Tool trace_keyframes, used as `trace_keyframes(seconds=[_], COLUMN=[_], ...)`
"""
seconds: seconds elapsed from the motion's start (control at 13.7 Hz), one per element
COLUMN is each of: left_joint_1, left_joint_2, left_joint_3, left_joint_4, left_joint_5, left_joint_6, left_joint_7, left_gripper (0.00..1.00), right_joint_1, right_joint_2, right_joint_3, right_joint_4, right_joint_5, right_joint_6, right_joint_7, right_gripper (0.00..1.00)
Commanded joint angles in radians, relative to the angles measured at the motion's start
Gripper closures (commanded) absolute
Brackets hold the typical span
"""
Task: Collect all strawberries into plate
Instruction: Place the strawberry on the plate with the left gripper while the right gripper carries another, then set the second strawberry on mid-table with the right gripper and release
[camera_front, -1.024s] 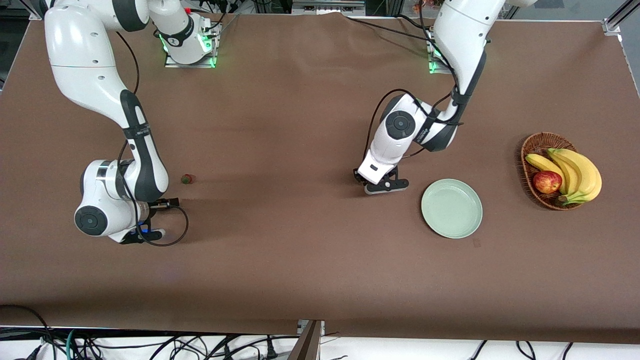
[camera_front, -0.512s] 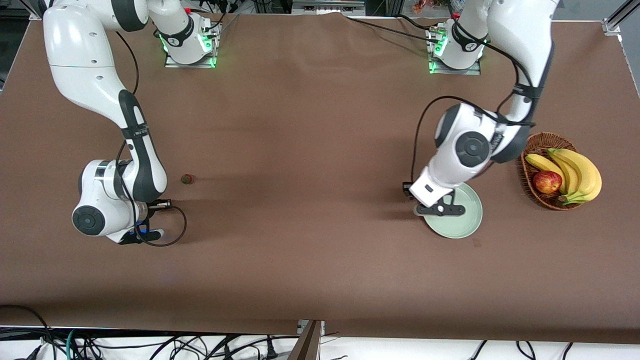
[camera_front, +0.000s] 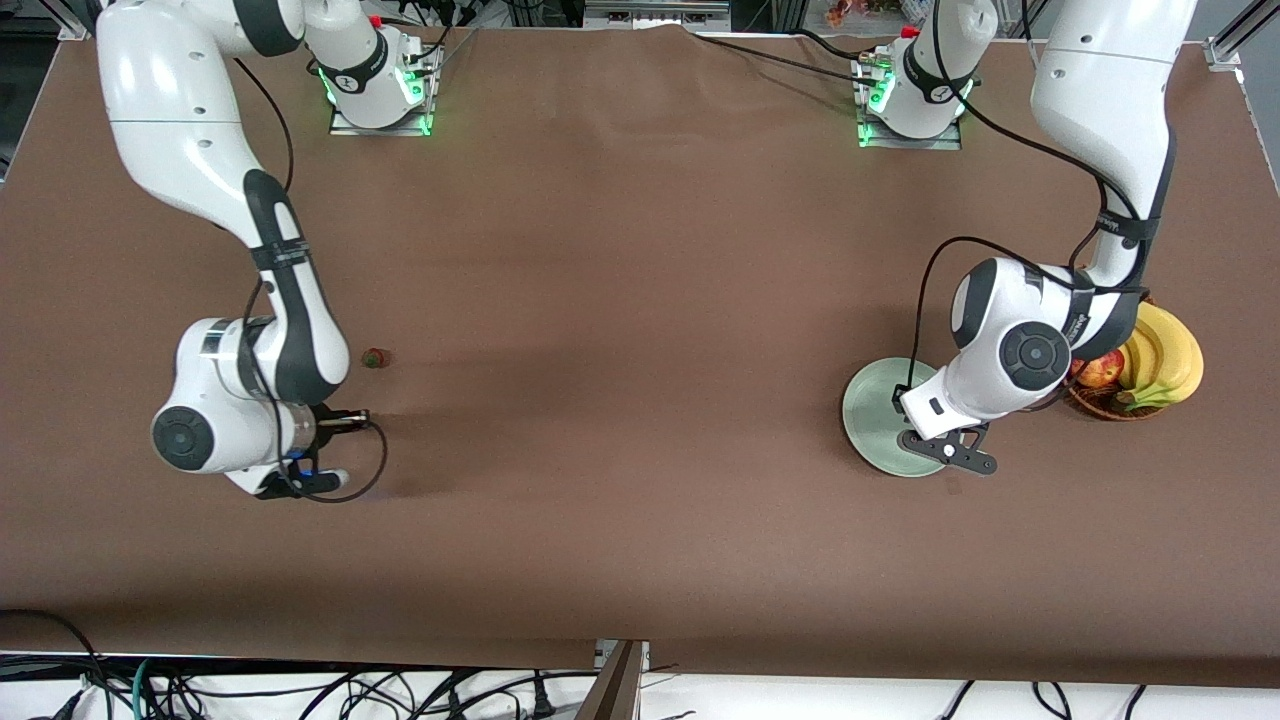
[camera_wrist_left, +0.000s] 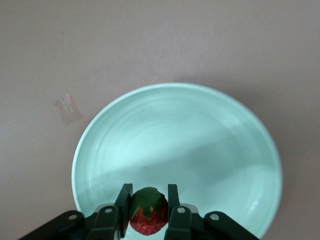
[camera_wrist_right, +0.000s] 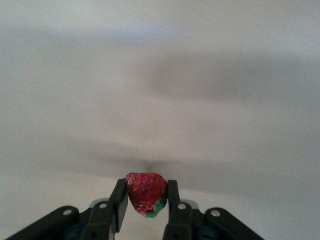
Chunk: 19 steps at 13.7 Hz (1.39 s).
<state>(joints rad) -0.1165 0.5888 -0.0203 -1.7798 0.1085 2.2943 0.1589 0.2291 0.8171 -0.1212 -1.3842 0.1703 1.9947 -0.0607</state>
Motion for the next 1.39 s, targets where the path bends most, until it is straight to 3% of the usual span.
trace_keyframes(seconds=[0.0,0.07,0.15,0.22,0.51,0.95,1.17,1.32], left_joint_1=[0.037,0.035,0.037,0.04,0.07,0.058,0.061,0.061], left_joint_2=[0.035,0.039,0.042,0.048,0.019,-0.2,-0.256,-0.254], left_joint_3=[-0.013,-0.013,-0.013,-0.013,-0.023,-0.035,-0.058,-0.058], left_joint_4=[0.031,0.031,0.033,0.033,0.036,0.049,0.239,0.402], left_joint_5=[0.033,0.033,0.033,0.03,0.019,0.002,-0.035,-0.036], left_joint_6=[-0.006,-0.006,-0.006,-0.006,-0.018,-0.177,-0.494,-0.66], left_joint_7=[0.05,0.05,0.05,0.048,0.047,0.039,0.033,0.034], left_gripper=[0.83,0.82,0.55,0.01,0.0,0.0,0.0,0.0], right_joint_1=[0.151,0.205,0.26,0.309,0.481,0.657,0.713,0.736], right_joint_2=[-0.012,-0.006,0.005,0.016,0.066,0.198,0.238,0.252], right_joint_3=[-0.005,-0.005,-0.005,0.003,0.045,0.051,0.052,0.052], right_joint_4=[0.019,0.025,0.037,0.043,0.073,0.258,0.266,0.266], right_joint_5=[0.012,0.012,0.012,0.012,0.012,0.012,0.012,0.012], right_joint_6=[0.07,0.085,0.123,0.168,0.36,0.495,0.611,0.642], right_joint_7=[0.215,0.337,0.445,0.541,0.89,1.182,1.26,1.274], right_gripper=[0.72,0.72,0.72,0.72,0.72,0.71,0.7,0.61])
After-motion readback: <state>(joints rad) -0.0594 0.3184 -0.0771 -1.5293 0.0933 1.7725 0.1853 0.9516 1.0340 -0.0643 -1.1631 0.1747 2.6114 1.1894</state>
